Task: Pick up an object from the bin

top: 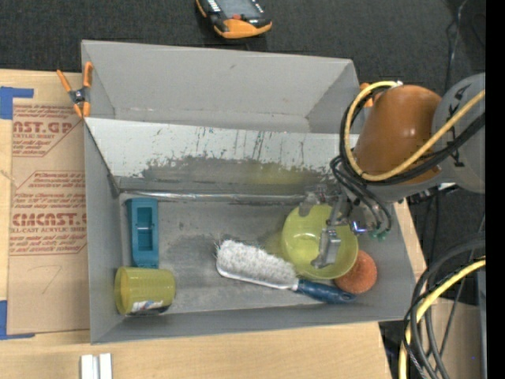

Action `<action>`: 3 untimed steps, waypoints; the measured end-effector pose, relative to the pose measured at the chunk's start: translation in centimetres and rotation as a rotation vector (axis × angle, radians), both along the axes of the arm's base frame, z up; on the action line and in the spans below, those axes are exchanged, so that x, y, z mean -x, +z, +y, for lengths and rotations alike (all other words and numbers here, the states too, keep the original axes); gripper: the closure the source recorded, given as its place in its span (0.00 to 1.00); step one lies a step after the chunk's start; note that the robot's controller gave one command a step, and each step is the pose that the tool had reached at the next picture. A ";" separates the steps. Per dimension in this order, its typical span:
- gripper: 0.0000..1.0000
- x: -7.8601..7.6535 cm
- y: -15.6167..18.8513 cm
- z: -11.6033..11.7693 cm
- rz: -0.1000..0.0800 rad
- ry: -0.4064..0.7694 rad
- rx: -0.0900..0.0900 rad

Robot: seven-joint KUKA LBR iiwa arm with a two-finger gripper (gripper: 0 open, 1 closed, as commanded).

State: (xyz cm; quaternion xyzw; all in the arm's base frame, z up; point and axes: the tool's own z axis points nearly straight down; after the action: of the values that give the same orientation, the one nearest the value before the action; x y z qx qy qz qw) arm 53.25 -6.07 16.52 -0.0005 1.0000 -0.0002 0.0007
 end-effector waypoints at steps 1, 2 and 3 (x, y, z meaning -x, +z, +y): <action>0.00 0.0 0.0 0.0 0.000 0.000 0.000; 0.00 1.6 -6.9 -1.7 -0.006 0.243 0.002; 0.00 1.6 -8.7 -2.4 -0.003 0.393 0.001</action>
Offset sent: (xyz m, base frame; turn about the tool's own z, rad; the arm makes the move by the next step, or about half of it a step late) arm -0.0206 -0.0203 -0.0819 -0.2834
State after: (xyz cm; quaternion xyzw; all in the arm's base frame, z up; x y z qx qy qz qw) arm 51.68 -8.44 7.80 -0.1960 0.9806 -0.0007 0.0024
